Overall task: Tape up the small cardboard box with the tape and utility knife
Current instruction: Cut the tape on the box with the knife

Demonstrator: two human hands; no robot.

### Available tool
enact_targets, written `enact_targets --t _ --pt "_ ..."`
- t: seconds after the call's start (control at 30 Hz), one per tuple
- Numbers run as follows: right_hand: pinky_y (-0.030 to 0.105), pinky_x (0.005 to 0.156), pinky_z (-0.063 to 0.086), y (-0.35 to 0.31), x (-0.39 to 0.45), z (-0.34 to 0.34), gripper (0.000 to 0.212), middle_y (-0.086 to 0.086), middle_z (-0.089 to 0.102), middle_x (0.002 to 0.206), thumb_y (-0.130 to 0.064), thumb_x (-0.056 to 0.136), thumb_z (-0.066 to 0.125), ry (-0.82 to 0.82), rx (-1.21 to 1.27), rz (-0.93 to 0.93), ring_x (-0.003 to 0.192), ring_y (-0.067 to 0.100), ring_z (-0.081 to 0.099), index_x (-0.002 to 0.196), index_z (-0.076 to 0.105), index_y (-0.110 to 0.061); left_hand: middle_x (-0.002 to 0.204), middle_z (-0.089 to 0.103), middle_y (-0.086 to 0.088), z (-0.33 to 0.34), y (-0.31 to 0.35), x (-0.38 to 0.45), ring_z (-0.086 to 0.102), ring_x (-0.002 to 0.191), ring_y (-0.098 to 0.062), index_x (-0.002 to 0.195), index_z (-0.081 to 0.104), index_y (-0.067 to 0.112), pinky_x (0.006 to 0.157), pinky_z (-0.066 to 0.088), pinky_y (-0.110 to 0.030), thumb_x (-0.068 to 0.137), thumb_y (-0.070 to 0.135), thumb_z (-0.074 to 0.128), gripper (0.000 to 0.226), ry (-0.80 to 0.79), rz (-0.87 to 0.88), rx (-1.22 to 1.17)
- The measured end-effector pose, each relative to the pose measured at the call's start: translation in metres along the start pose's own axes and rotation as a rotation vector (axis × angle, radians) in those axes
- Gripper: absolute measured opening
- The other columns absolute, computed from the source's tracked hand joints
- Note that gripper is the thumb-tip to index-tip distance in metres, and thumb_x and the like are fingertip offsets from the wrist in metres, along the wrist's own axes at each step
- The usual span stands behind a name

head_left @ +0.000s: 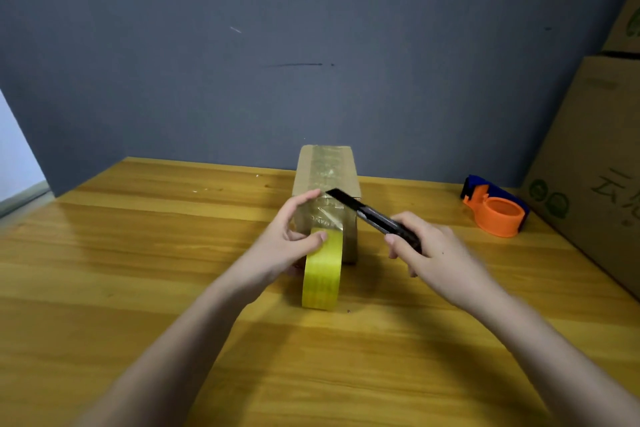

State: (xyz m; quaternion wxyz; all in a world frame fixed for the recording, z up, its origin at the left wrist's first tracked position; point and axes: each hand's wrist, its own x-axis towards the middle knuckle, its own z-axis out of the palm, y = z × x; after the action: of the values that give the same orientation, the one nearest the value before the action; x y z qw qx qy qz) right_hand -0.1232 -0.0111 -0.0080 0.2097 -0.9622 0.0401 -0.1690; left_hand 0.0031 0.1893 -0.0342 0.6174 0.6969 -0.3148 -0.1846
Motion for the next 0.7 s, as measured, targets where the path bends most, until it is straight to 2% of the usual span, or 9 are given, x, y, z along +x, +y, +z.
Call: enact_targets --t 0.1,0.2,0.27,0.33,0.43,0.5,0.7 --pt "0.033 0.062 0.051 -0.009 -0.004 -0.013 0.034 -0.012 0.067 0.105 -0.047 0.097 0.034 -0.015 -0.377 -0.136 0.079 0.018 0.067 0.132 0.031 -0.045 0.072 0.048 -0.013 0.004 0.000 0.001 0.040 0.068 -0.026 0.123 0.041 0.058 0.063 0.036 -0.039 0.087 0.021 0.065 0.056 0.018 -0.003 -0.006" --pt "0.030 0.049 0.044 -0.014 -0.003 -0.017 0.043 -0.008 0.065 0.108 -0.044 0.098 0.033 0.048 -0.593 -0.319 0.070 0.024 0.068 0.140 0.026 -0.044 0.066 0.043 -0.012 0.005 -0.001 0.001 0.037 0.068 -0.026 0.123 0.041 0.058 0.064 0.033 -0.040 0.087 0.021 0.065 0.057 0.027 0.005 -0.016" --pt "0.030 0.045 0.044 -0.017 0.000 -0.017 0.045 -0.005 0.065 0.105 -0.043 0.099 0.033 0.033 -0.648 -0.374 0.064 0.024 0.067 0.142 0.026 -0.042 0.067 0.042 -0.012 0.004 -0.002 0.000 0.035 0.067 -0.026 0.123 0.041 0.059 0.065 0.034 -0.039 0.087 0.022 0.065 0.057 0.026 0.011 -0.027" --pt "0.030 0.048 0.044 -0.021 0.004 -0.020 0.046 -0.004 0.062 0.110 -0.043 0.100 0.028 -0.008 -0.681 -0.375 0.071 0.024 0.067 0.145 0.019 -0.042 0.070 0.045 -0.012 0.005 -0.003 0.000 0.037 0.068 -0.026 0.124 0.040 0.061 0.064 0.035 -0.038 0.087 0.023 0.065 0.058 0.022 0.014 -0.034" --pt "0.030 0.050 0.041 -0.028 0.008 -0.025 0.046 -0.004 0.059 0.118 -0.043 0.101 0.022 -0.043 -0.730 -0.371 0.078 0.025 0.067 0.146 0.013 -0.042 0.057 0.043 -0.002 0.006 -0.003 -0.002 0.037 0.059 -0.017 0.125 0.040 0.060 0.054 0.034 -0.028 0.087 0.022 0.064 0.058 0.037 0.024 -0.036" --pt "0.030 0.051 0.040 -0.031 0.010 -0.026 0.046 -0.003 0.058 0.117 -0.043 0.101 0.021 -0.062 -0.762 -0.376 0.078 0.027 0.067 0.146 0.013 -0.042 0.056 0.040 0.000 0.006 -0.003 -0.003 0.036 0.058 -0.014 0.125 0.040 0.059 0.051 0.033 -0.026 0.088 0.021 0.063 0.058 0.043 0.030 -0.041" --pt "0.032 0.054 0.044 -0.032 0.016 -0.031 0.047 -0.001 0.059 0.115 -0.042 0.101 0.019 -0.069 -0.827 -0.438 0.077 0.028 0.066 0.147 0.012 -0.041 0.054 0.041 0.001 0.006 -0.003 -0.001 0.033 0.063 -0.025 0.125 0.041 0.058 0.053 0.030 -0.028 0.088 0.019 0.064 0.058 0.045 0.032 -0.057"
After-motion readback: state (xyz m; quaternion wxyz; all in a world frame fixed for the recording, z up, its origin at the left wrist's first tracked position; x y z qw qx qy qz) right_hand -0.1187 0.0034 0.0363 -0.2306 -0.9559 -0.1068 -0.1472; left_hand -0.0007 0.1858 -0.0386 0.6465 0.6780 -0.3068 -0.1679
